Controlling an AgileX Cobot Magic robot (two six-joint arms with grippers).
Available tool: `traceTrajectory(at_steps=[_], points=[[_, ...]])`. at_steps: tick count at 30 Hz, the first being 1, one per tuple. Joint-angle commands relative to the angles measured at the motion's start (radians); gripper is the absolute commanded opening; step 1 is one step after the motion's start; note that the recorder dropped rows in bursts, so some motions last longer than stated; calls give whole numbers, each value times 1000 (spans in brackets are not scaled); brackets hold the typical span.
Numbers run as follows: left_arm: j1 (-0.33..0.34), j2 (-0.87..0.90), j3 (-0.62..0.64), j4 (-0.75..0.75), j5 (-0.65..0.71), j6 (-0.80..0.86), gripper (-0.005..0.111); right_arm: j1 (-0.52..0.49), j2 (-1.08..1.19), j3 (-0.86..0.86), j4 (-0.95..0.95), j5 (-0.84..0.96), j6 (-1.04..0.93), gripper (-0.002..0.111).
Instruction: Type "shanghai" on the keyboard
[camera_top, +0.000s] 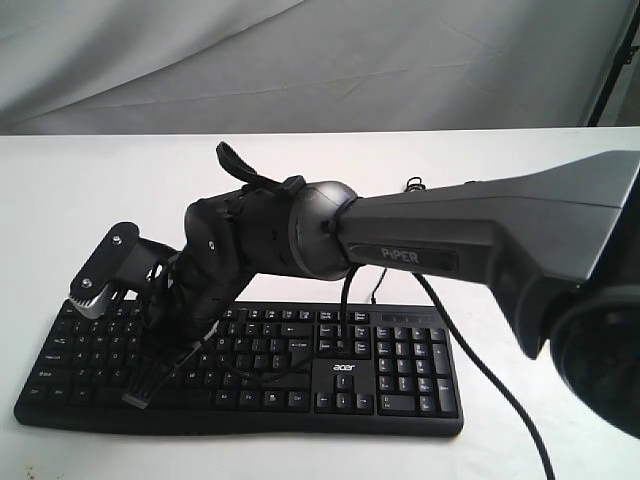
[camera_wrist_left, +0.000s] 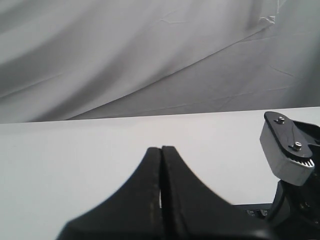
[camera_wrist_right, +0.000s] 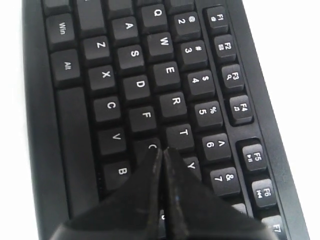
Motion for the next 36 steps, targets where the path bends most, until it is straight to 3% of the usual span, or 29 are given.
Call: traceTrajectory(at_steps=[1,23,36], points=[[-6,-2,2,-7,-9,-2,0,-7,2,7,10,11,-11,0],[-6,-2,2,-7,-9,-2,0,-7,22,4,18,8,-14,0],[-6,-2,2,-7,-9,-2,0,-7,53,-144,9,75,-17,0]])
